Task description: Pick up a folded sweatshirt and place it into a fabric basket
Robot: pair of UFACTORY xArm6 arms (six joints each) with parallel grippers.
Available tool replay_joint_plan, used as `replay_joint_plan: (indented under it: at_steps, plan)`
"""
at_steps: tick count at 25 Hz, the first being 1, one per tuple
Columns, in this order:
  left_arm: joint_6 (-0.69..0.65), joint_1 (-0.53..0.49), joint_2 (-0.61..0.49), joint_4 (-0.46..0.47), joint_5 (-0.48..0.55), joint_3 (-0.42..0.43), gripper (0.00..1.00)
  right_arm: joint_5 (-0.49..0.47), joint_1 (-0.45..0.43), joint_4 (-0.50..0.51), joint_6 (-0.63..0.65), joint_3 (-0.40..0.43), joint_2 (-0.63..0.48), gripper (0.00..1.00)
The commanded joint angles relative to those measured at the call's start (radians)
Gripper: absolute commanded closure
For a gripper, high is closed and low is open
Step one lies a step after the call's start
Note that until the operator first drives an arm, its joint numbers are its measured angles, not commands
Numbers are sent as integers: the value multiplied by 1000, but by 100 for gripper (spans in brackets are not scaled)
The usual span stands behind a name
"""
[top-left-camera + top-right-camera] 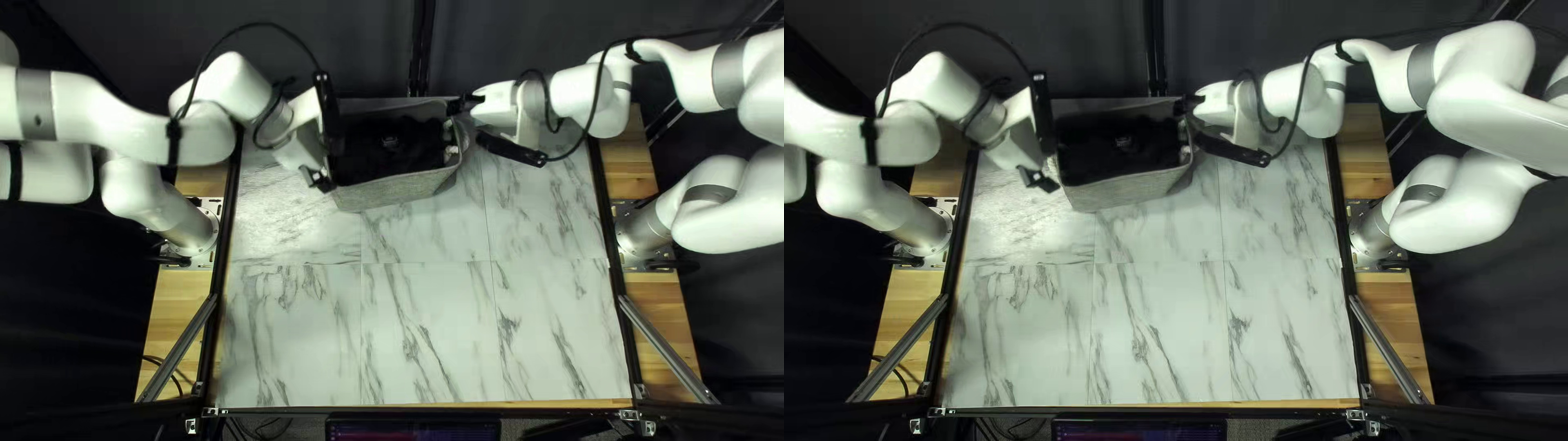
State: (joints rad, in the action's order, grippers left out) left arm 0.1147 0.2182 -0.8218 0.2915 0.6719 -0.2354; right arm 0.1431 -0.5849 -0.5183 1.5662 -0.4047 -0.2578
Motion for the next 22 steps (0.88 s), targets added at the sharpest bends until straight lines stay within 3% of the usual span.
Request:
replay_joint_plan:
  at_steps: [1,3,4,8,12,18,22]
  plan:
    - [-175,-136,-28,-128,-25,25,0,-13,152,924,614,112,-139,0]
    - [-259,-196,-8,-203,-13,-1,0,-77,121,892,542,105,-184,0]
    - [-319,-238,0,-260,9,-25,0,-143,89,816,441,95,-225,0]
    - [-458,-340,-15,-395,74,-65,0,-382,27,731,285,25,-346,0]
    - [-581,-436,-51,-512,101,-62,0,-566,39,593,109,-77,-387,0]
    - [-645,-487,-86,-576,123,-60,0,-566,53,504,11,-59,-381,0]
    - [-675,-505,-89,-609,117,-57,0,-567,55,497,5,-58,-384,0]
